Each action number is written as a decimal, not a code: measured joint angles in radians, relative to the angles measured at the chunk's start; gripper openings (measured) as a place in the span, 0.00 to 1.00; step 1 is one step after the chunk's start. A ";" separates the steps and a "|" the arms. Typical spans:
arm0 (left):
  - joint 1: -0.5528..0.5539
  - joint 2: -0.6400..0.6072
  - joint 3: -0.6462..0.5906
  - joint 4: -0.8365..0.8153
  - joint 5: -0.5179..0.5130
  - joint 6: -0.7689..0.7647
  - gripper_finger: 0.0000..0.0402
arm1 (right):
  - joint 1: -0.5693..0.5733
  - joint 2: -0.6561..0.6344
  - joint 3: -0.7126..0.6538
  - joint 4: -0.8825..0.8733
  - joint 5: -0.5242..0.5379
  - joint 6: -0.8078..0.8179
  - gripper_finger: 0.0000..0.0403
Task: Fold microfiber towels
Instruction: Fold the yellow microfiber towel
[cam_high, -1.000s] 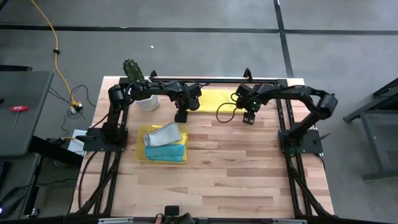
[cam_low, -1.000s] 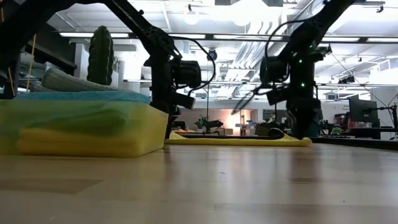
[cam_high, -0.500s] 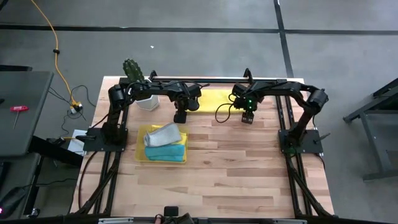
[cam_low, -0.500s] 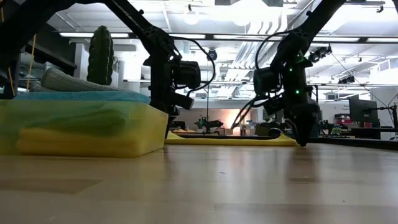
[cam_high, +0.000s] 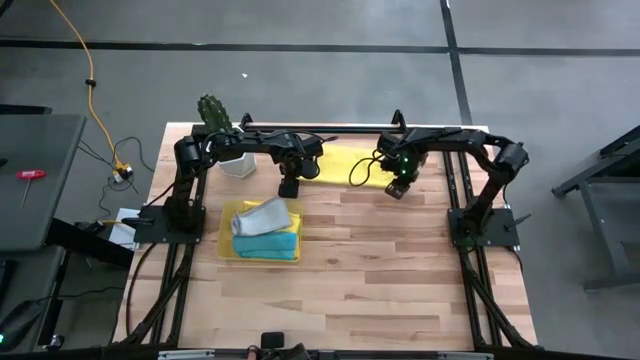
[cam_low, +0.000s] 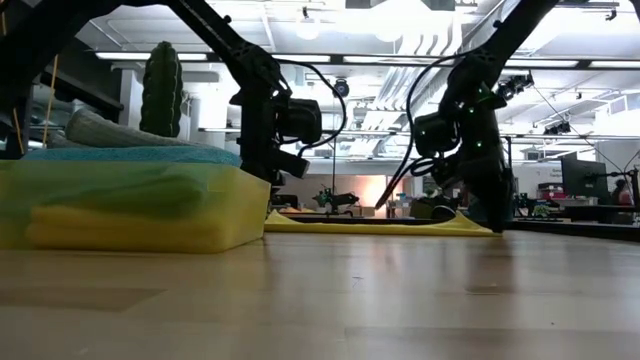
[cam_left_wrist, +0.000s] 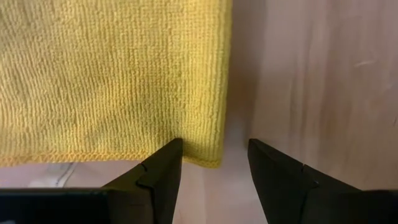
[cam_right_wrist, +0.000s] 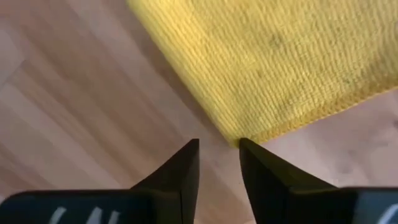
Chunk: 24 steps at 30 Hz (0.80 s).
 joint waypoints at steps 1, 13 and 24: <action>0.000 0.000 0.000 -0.001 0.000 -0.009 0.43 | 0.008 0.000 0.000 -0.008 -0.007 0.008 0.26; -0.036 0.000 0.000 0.004 0.008 0.014 0.43 | 0.111 -0.067 0.000 -0.004 0.008 0.023 0.25; -0.039 0.000 0.000 0.008 0.008 0.024 0.43 | 0.107 -0.056 0.000 0.055 0.124 -0.119 0.25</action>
